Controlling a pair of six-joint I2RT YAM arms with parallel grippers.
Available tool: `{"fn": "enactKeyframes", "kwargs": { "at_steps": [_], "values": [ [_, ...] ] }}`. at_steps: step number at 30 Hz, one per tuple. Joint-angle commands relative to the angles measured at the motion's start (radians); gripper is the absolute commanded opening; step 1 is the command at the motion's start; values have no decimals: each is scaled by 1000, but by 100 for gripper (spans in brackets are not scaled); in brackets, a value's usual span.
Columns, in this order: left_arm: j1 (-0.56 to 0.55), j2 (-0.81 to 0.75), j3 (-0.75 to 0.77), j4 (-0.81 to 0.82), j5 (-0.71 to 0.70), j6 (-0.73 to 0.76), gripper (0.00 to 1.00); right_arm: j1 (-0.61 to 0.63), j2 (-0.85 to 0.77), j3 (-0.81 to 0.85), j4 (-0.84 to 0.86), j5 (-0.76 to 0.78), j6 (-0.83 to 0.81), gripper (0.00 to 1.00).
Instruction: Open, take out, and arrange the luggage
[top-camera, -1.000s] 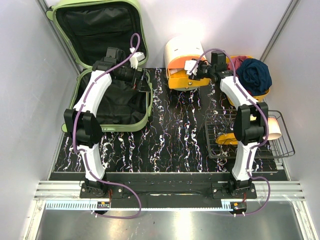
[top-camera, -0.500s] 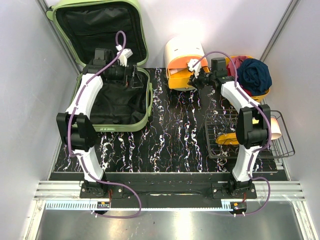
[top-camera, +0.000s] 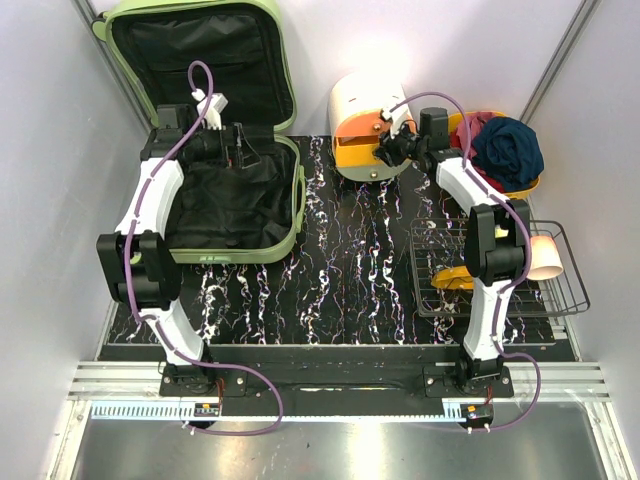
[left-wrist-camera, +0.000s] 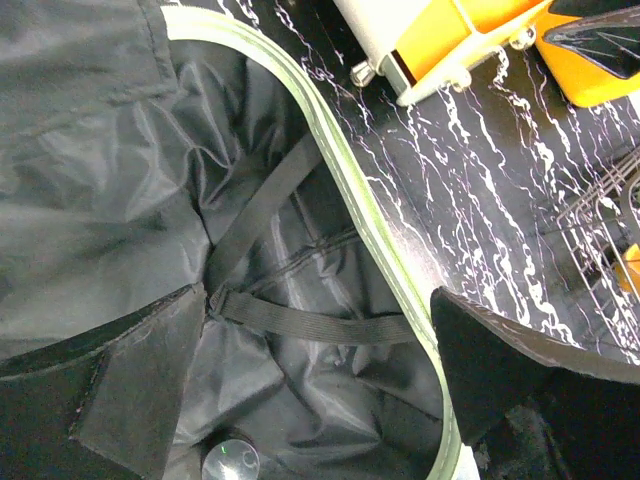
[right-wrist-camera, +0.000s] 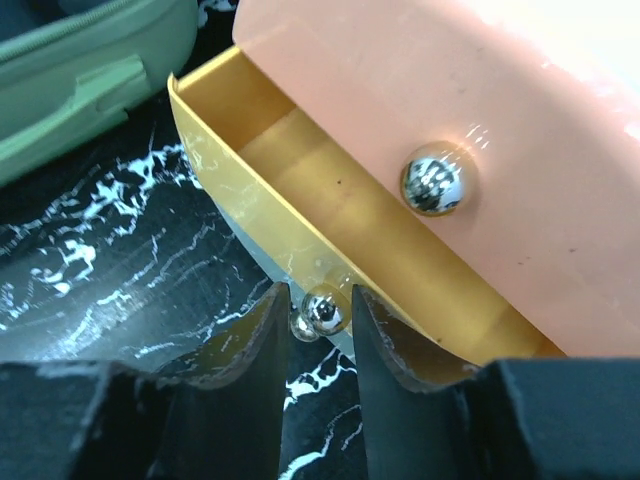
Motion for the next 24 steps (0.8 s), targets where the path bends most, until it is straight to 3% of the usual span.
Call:
{"fn": "enactKeyframes", "kwargs": {
  "at_steps": [1, 8, 11, 14, 24],
  "values": [
    [7, -78, -8, 80, -38, 6, 99, -20, -59, 59, 153, -34, 235, 41],
    [10, -84, -16, 87, -137, -6, 99, -20, -46, 140, 155, 99, 701, 55],
    [13, -90, -22, 110, -234, -44, 99, -18, -7, 212, 10, 203, 887, 59],
    [21, -96, -27, 124, -292, -43, 99, -20, 33, 281, -121, 285, 988, 57],
    [36, -93, -27, 126, -305, -8, 99, -20, 98, 333, -206, 286, 1122, 55]
  ]
}}
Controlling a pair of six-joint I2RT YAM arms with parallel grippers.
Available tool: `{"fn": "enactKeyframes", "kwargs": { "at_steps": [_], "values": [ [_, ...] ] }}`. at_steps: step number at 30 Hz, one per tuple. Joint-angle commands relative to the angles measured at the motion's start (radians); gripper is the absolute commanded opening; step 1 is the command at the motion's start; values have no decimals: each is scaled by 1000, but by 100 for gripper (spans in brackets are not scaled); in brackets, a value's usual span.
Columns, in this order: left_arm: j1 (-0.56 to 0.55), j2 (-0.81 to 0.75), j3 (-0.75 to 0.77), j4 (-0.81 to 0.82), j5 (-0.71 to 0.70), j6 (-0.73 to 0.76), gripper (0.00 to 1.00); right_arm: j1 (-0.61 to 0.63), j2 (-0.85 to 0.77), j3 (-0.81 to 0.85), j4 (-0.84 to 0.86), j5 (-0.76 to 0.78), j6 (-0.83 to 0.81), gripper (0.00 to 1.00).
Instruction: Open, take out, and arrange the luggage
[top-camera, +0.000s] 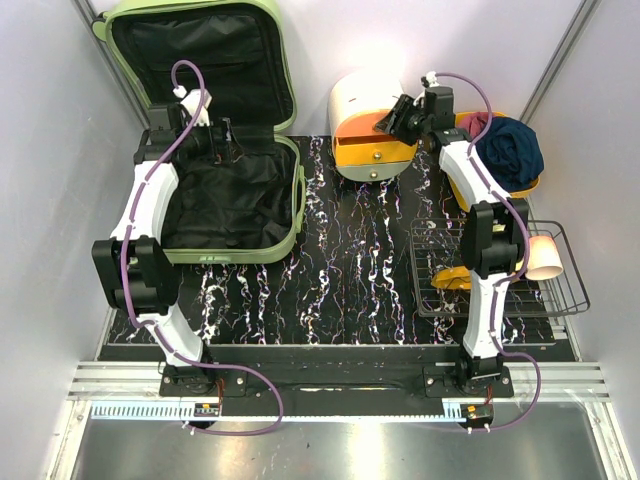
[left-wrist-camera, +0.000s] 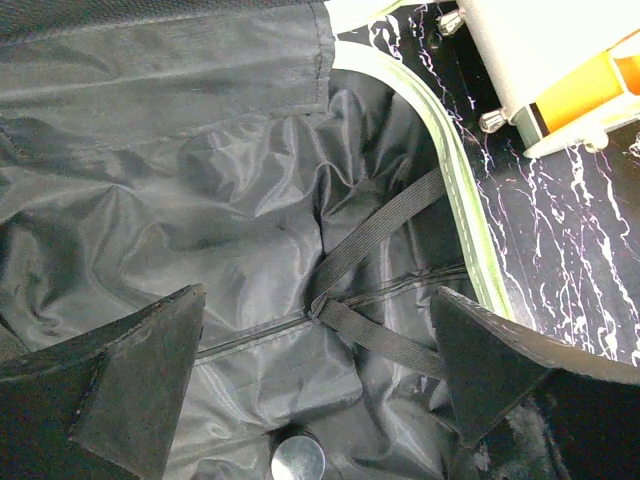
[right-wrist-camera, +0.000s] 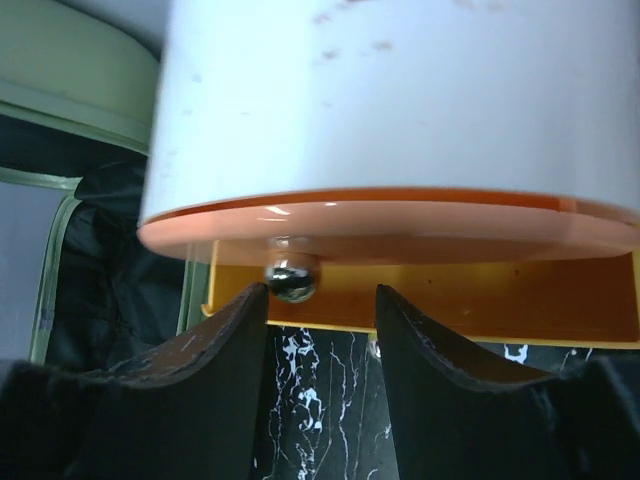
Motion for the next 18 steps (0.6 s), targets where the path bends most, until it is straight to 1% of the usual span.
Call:
{"fn": "enactKeyframes", "kwargs": {
  "at_steps": [1, 8, 18],
  "values": [
    [6, -49, 1, 58, -40, 7, 99, -3, 30, 59, -73, 28, 119, 55],
    [9, -64, -37, 81, -45, 4, 99, -3, 51, 69, -41, 9, 171, 54],
    [14, -69, -50, 88, -44, 8, 99, -3, 83, 109, 1, -38, 234, 52]
  ]
}}
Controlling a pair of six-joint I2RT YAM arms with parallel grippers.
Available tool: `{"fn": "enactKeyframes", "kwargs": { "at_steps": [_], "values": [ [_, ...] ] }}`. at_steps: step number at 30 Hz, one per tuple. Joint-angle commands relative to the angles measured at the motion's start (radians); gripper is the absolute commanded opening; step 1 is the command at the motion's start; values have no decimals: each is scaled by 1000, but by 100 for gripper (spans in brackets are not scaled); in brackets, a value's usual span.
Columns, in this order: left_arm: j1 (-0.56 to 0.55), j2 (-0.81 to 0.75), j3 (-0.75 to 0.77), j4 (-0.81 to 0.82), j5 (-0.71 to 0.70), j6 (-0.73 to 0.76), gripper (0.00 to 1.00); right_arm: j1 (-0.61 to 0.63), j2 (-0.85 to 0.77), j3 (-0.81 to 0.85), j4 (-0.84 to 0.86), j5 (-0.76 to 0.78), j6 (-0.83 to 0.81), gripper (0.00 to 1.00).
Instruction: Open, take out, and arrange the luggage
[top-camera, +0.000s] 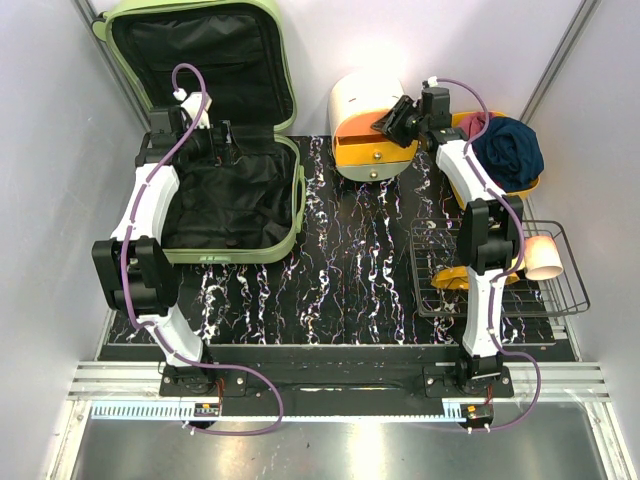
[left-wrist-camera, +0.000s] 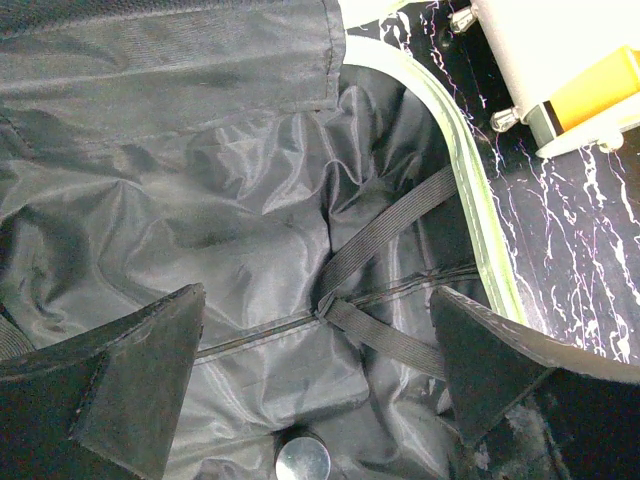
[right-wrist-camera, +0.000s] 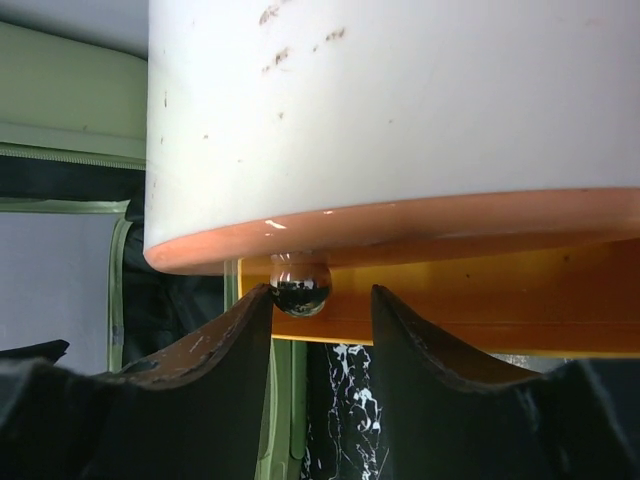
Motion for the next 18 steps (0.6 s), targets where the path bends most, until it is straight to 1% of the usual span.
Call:
{"fn": "enactKeyframes", "kwargs": {
  "at_steps": [1, 7, 11, 17, 18],
  "values": [
    [9, -59, -14, 59, -18, 7, 99, -3, 15, 55, 51, -29, 46, 52],
    [12, -58, -16, 65, -18, 4, 99, -3, 27, 67, 51, -32, 64, 51],
    [14, -58, -17, 67, -18, 4, 99, -3, 33, 73, 65, -52, 83, 45],
    [14, -58, -23, 70, -20, -1, 99, -3, 30, 75, 68, -53, 121, 43],
    [14, -56, -23, 72, -20, -5, 99, -3, 30, 75, 68, -56, 126, 41]
  ]
}}
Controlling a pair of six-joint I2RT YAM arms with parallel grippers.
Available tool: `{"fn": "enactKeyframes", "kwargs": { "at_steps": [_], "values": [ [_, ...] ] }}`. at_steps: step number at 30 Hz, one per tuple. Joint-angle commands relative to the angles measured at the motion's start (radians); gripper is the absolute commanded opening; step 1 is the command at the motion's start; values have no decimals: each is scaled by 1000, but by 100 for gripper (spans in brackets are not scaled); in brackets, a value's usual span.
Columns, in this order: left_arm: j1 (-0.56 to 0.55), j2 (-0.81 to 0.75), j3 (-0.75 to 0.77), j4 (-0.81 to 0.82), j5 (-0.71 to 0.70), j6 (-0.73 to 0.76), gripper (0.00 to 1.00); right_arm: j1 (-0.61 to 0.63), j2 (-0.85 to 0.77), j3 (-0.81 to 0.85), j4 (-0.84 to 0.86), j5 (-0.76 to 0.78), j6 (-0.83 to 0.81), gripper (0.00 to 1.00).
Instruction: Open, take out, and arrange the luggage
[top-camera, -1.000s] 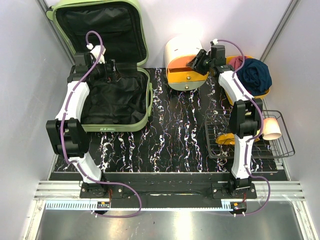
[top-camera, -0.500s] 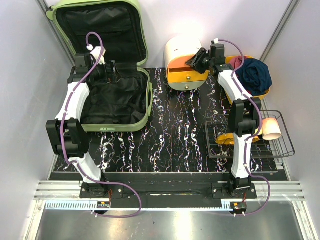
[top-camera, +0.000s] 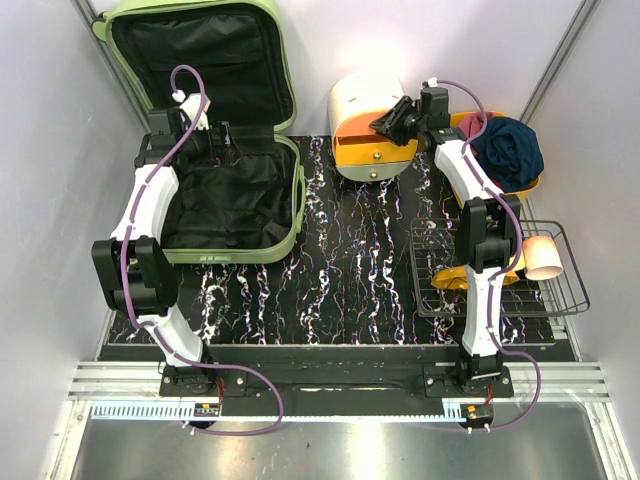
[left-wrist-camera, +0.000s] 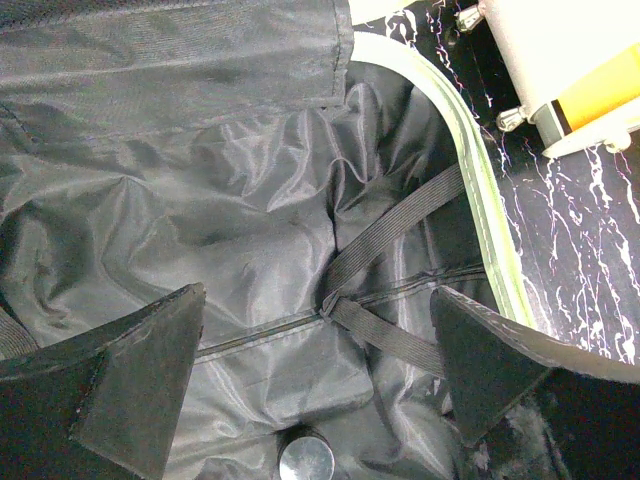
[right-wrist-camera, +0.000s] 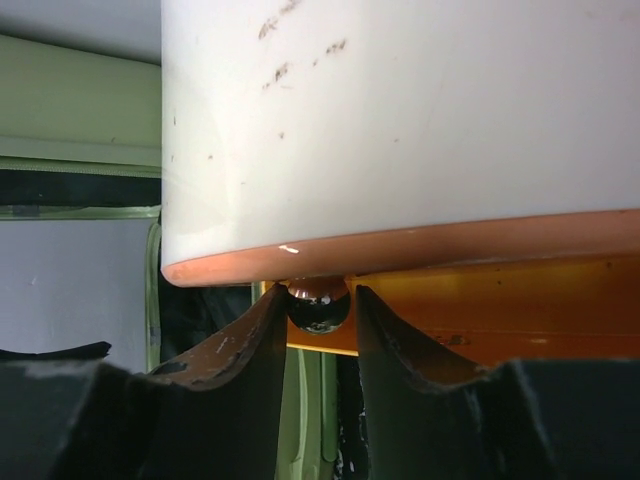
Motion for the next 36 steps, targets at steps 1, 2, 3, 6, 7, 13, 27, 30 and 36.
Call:
{"fn": "enactKeyframes", "kwargs": {
  "at_steps": [1, 2, 3, 6, 7, 13, 27, 30, 36],
  "values": [
    [7, -55, -9, 57, -18, -7, 99, -3, -3, 46, 40, -23, 52, 39],
    [7, -56, -9, 59, -18, -8, 99, -3, -4, 44, 38, -23, 55, 37],
    [7, -56, -9, 59, -15, -8, 99, -3, -6, 40, 40, -25, 57, 33],
    [7, -60, -14, 60, -15, -8, 99, -4, -22, 17, 38, -26, 65, 23],
    [7, -60, -14, 60, -15, -8, 99, -4, -27, 9, 40, -26, 68, 18],
    [7, -58, -14, 59, -3, -2, 99, -6, -93, -94, 52, -57, 77, 3],
    [-2, -58, -40, -1, 10, 117, 99, -7, -288, -361, 73, -82, 35, 1],
    [-2, -47, -31, -49, 3, 168, 99, -7, -299, -369, 73, -89, 23, 5],
    [-1, 0, 43, -300, 141, 410, 99, -7, -309, -372, 63, -94, -7, 46]
  ]
}}
